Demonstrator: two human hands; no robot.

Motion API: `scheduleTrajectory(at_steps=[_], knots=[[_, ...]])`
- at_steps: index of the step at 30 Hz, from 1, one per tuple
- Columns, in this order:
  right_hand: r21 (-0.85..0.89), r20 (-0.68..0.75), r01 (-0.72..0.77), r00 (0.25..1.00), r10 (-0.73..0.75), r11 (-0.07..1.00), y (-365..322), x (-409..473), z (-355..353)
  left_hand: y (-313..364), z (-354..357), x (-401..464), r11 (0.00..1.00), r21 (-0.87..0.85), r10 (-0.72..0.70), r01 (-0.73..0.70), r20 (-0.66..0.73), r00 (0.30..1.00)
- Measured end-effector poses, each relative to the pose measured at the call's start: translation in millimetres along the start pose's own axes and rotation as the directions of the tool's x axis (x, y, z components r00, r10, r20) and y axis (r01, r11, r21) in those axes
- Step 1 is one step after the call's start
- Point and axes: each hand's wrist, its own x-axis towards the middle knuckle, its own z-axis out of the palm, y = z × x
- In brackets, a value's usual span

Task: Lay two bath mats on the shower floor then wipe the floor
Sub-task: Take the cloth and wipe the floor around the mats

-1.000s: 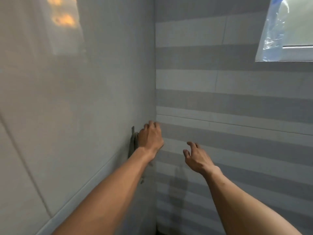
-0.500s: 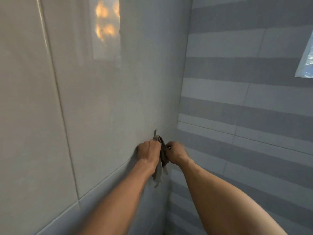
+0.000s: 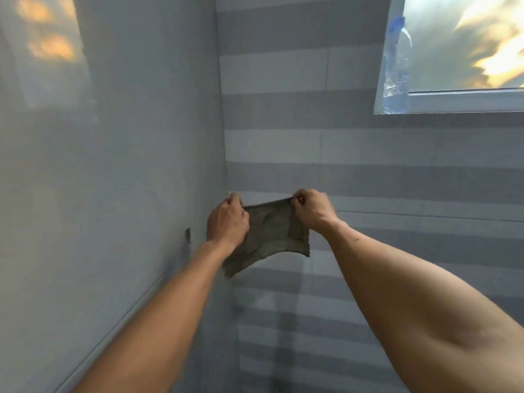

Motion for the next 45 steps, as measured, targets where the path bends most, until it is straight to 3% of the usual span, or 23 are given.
scheduleTrajectory(at_steps=[5, 10, 19, 25, 34, 39, 45], knots=[[-0.072, 0.002, -0.140, 0.990, 0.140, 0.988, 78, -26, -50, 33, 70, 16, 0.979, -0.169, 0.136, -0.110, 0.149, 0.979], [-0.073, -0.042, -0.346, 0.938, 0.343, 0.936, 148, -74, -75, 88, 131, 1, 0.930, -0.265, 0.331, -0.255, 0.299, 0.895], [-0.008, -0.092, -0.678, 0.733, 0.674, 0.735, 263, -180, -76, 179, 237, -59, 0.793, -0.448, 0.605, -0.412, 0.502, 0.618], [0.012, -0.051, -0.827, 0.561, 0.826, 0.562, 344, -247, -49, 223, 322, -119, 0.708, -0.505, 0.697, -0.494, 0.613, 0.372], [-0.009, 0.046, -0.947, 0.319, 0.947, 0.320, 484, -328, 54, 231, 479, -247, 0.650, -0.532, 0.663, -0.542, 0.746, 0.064], [0.012, 0.110, -0.978, 0.206, 0.972, 0.206, 573, -379, 162, 203, 588, -327, 0.569, -0.535, 0.615, -0.625, 0.781, -0.109], [0.103, 0.203, -0.989, 0.124, 0.971, 0.105, 668, -444, 309, 162, 727, -424, 0.465, -0.543, 0.553, -0.700, 0.795, -0.250]])
